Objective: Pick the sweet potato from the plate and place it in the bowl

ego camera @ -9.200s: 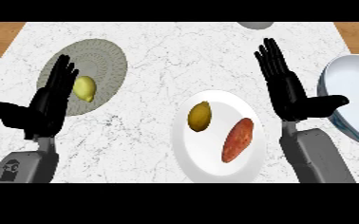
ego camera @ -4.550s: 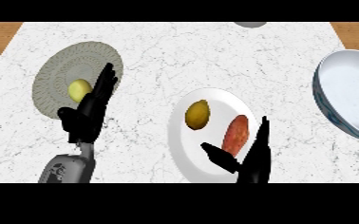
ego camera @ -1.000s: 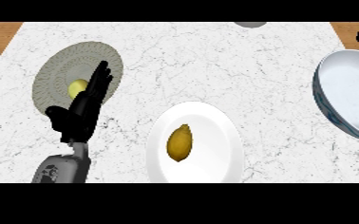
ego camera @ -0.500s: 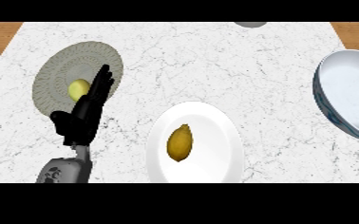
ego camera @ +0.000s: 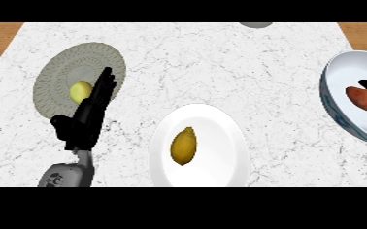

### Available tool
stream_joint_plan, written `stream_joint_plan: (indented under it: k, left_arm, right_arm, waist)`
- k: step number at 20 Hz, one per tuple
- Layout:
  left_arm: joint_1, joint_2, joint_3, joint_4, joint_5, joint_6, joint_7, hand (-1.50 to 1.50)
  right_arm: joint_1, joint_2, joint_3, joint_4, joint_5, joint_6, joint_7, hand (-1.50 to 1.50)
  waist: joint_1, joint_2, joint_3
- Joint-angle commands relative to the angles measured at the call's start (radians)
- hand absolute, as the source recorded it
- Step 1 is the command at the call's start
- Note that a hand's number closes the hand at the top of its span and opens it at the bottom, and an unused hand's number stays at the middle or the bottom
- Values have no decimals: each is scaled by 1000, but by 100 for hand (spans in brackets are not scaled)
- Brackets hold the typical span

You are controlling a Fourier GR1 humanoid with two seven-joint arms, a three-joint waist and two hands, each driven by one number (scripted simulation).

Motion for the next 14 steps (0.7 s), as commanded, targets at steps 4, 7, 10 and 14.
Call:
stream_joint_plan:
  k: [4,7,10,14]
  left_arm:
    - [-59,-26,-15,19,-23,23,41,0]
    - [-1,5,9,17,-8,-9,-27,0]
    - [15,1,24,23,2,-4,-23,0]
    - [-2,-5,22,15,1,-2,8,0]
  right_arm:
    - [1,43,-64,-65,-88,-139,-149,-150]
    - [23,47,-86,-153,-112,-171,-146,-150]
    - [47,13,-140,-287,-185,-105,-40,-150]
    - [111,-5,-216,-343,-318,-29,-21,-150]
  waist:
    - [-2,0,0]
    - [-1,-2,-1]
    - [-9,-4,-2]
    - [-8,-3,-1]
